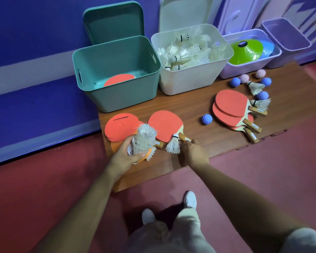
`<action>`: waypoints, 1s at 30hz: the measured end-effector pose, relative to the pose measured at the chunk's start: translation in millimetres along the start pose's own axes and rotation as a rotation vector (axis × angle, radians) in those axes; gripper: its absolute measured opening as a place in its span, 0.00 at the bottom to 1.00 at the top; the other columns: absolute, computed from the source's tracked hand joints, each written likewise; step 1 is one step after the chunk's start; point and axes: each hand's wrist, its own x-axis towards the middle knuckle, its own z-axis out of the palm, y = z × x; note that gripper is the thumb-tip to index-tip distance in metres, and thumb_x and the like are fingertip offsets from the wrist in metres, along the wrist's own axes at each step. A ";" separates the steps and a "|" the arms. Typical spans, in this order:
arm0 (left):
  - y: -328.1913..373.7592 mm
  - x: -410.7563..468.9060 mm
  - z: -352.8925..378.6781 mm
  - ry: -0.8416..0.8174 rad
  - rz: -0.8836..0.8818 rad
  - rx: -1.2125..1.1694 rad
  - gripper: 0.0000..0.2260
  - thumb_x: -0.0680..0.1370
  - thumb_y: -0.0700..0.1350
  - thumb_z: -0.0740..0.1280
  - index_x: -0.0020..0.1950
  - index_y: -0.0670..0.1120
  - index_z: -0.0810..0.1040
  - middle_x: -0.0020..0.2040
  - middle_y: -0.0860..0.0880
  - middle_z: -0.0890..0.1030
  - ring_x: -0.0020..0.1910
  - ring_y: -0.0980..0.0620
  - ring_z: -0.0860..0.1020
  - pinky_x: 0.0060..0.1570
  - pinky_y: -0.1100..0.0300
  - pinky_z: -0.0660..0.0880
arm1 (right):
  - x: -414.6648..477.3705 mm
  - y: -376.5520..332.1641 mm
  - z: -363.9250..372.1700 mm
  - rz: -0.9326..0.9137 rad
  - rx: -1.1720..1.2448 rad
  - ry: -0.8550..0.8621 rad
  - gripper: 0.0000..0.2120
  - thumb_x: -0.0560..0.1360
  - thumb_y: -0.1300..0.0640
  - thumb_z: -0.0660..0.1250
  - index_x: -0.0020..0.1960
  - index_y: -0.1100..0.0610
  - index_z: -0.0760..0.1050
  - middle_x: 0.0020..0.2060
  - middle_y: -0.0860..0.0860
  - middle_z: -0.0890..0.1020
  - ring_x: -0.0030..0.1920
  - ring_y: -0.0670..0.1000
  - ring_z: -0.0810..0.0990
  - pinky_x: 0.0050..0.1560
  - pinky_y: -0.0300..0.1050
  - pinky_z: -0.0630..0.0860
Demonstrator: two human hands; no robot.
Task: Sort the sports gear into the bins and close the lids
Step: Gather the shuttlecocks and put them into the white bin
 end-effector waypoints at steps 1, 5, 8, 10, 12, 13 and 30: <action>-1.2 0.6 1.4 -0.006 -0.001 0.009 0.24 0.73 0.27 0.68 0.66 0.44 0.70 0.59 0.49 0.81 0.58 0.57 0.79 0.55 0.65 0.75 | 2.6 -0.4 0.4 0.014 -0.007 0.013 0.07 0.75 0.55 0.61 0.52 0.49 0.74 0.49 0.52 0.73 0.42 0.58 0.81 0.41 0.49 0.78; -6.5 2.8 3.2 0.038 -0.035 0.015 0.23 0.73 0.30 0.71 0.63 0.45 0.69 0.56 0.50 0.81 0.54 0.55 0.78 0.49 0.62 0.75 | 7.7 -2.4 1.7 0.023 0.158 0.103 0.18 0.75 0.49 0.60 0.64 0.52 0.70 0.55 0.54 0.71 0.46 0.61 0.80 0.43 0.51 0.76; -11.0 4.1 3.8 0.038 -0.058 0.015 0.24 0.72 0.33 0.73 0.63 0.45 0.69 0.57 0.49 0.81 0.55 0.54 0.79 0.52 0.58 0.75 | 7.6 -10.5 7.2 -0.132 0.155 -0.001 0.32 0.71 0.47 0.65 0.73 0.44 0.60 0.62 0.56 0.68 0.54 0.61 0.78 0.48 0.54 0.79; -12.6 4.5 5.2 0.030 -0.058 0.021 0.23 0.72 0.32 0.73 0.62 0.46 0.70 0.57 0.50 0.81 0.57 0.54 0.79 0.55 0.59 0.76 | 10.8 -16.0 12.7 -0.159 0.048 -0.034 0.29 0.73 0.49 0.64 0.73 0.44 0.61 0.64 0.56 0.68 0.55 0.61 0.78 0.47 0.51 0.79; -13.5 4.5 5.7 0.030 -0.055 0.018 0.23 0.72 0.32 0.73 0.62 0.48 0.71 0.57 0.50 0.82 0.57 0.54 0.79 0.55 0.60 0.77 | 15.4 -19.5 15.8 -0.138 -0.006 -0.011 0.23 0.75 0.54 0.61 0.70 0.47 0.66 0.61 0.55 0.72 0.54 0.61 0.79 0.45 0.49 0.76; -14.1 4.4 5.3 0.030 -0.053 0.012 0.23 0.72 0.32 0.73 0.62 0.47 0.71 0.57 0.50 0.82 0.58 0.54 0.79 0.55 0.61 0.77 | 16.9 -20.4 16.7 -0.126 -0.019 0.016 0.22 0.75 0.56 0.61 0.69 0.48 0.68 0.59 0.54 0.74 0.54 0.61 0.79 0.45 0.49 0.75; 67.5 17.3 1.0 -0.015 0.079 0.256 0.22 0.69 0.42 0.78 0.59 0.52 0.74 0.54 0.51 0.83 0.53 0.54 0.80 0.55 0.59 0.74 | -0.7 -72.6 -181.8 -0.253 0.829 0.101 0.03 0.74 0.64 0.66 0.48 0.59 0.75 0.30 0.54 0.78 0.27 0.51 0.78 0.31 0.46 0.74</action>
